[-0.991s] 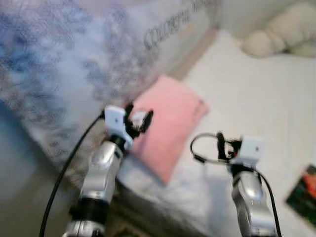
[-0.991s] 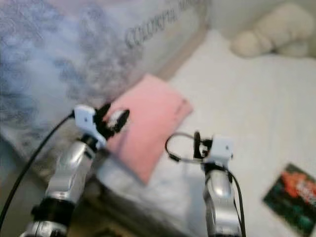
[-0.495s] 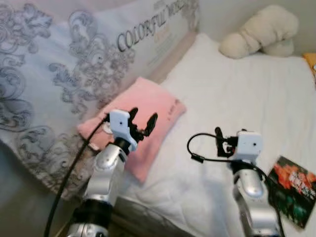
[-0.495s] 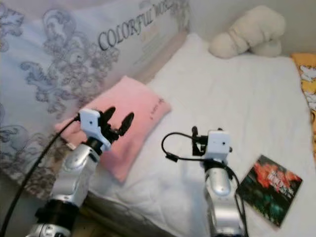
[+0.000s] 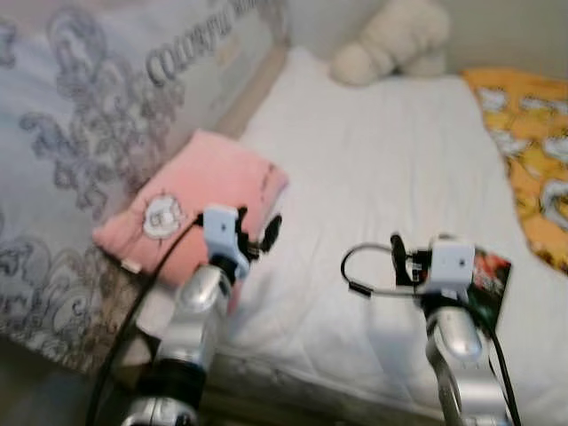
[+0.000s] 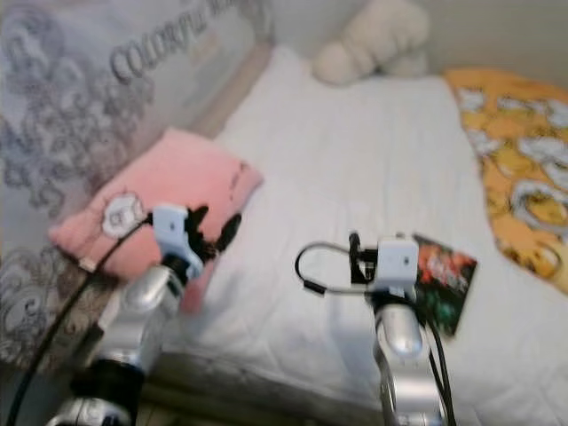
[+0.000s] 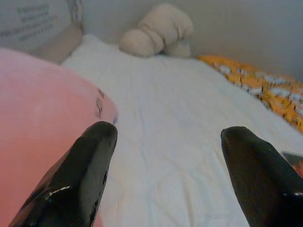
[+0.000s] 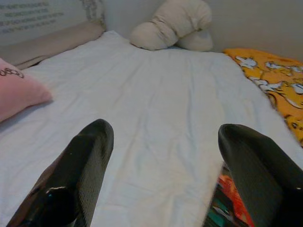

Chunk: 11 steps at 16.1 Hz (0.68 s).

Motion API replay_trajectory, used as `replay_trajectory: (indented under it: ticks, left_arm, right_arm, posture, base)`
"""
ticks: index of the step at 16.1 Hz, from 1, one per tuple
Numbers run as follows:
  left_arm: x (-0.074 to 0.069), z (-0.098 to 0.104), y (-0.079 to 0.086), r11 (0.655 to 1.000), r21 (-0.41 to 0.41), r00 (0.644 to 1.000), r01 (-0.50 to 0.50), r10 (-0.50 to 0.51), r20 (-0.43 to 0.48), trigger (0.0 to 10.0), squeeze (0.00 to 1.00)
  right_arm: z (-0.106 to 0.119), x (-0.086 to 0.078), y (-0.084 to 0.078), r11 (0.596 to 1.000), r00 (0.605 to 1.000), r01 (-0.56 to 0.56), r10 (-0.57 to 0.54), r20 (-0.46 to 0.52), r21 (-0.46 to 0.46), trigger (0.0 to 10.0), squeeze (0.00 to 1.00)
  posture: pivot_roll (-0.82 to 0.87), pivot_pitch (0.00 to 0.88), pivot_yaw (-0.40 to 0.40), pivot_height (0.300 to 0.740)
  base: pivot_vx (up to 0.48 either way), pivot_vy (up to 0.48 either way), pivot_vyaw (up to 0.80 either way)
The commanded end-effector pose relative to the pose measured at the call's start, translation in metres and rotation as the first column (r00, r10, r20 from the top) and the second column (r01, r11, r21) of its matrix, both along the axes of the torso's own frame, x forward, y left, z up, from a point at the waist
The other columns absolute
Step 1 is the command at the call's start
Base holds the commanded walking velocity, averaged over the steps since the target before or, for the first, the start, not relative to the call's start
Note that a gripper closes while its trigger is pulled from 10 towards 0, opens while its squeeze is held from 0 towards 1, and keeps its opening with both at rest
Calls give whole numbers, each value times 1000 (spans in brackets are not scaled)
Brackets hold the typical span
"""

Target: Clean up the room

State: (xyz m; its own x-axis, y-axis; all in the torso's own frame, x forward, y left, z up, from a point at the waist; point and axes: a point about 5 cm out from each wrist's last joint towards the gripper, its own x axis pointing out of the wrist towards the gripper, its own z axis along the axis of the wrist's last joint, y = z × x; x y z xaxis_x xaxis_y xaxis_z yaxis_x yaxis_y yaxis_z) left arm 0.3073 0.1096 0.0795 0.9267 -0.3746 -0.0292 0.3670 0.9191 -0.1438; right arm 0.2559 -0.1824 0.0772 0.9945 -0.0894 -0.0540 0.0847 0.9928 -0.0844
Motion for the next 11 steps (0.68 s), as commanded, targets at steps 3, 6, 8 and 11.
replay_trajectory:
  ticks: [3, 6, 8, 11]
  left_arm:
    - [5, 3, 0, 999, 52, 1000, 10, -12, 27, 10000, 0]
    - [3, 4, 0, 999, 15, 998, 30, -30, 47, 10000, 1000]
    - [1, 5, -3, 999, 22, 997, 47, -48, 63, 10000, 1000]
    - [1, 4, -17, 995, 9, 994, 97, -98, 48, 10000, 1000]
  right_arm:
    - [4, 8, 1, 1000, 1000, -2, 2, 4, -14, 10000, 0]
    - [-3, 4, -4, 999, 1000, 10, -11, -23, -32, 10000, 0]
    - [-5, 3, -4, 999, 999, 4, -5, -35, -33, 10000, 0]
    - [-4, 6, -2, 999, 1000, 0, 0, -23, -33, 10000, 0]
  posture:
    - [36, 0, -22, 740]
    - [29, 0, -18, 740]
    - [27, 0, -19, 740]
    - [23, 0, -19, 740]
  base:
    - [0, 0, -485]
    - [100, -406, -687]
    - [353, -311, -656]
    - [0, 0, -229]
